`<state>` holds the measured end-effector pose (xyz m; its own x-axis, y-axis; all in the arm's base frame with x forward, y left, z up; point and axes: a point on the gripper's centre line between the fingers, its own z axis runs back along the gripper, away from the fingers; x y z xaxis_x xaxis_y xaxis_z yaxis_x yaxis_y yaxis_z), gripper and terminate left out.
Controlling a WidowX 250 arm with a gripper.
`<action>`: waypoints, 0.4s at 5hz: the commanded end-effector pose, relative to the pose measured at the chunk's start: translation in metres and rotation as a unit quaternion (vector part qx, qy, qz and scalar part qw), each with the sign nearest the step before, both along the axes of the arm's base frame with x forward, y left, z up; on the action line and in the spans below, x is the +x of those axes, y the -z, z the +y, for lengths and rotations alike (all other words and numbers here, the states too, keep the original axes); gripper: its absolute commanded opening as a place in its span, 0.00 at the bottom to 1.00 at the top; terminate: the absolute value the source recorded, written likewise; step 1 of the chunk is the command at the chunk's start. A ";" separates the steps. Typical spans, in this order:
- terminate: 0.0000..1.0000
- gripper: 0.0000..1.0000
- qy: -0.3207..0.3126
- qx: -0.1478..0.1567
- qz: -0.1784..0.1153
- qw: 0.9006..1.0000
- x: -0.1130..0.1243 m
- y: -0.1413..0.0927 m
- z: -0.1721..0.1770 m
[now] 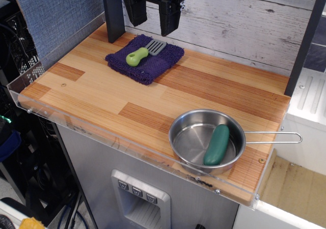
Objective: Put the cucumber in front of the cloth.
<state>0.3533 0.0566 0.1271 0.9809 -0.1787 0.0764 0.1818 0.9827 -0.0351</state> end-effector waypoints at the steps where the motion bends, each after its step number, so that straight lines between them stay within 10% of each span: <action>1: 0.00 1.00 0.000 0.000 0.000 1.000 0.000 0.000 0.000; 2: 0.00 1.00 0.011 -0.017 -0.015 1.000 -0.014 0.006 -0.034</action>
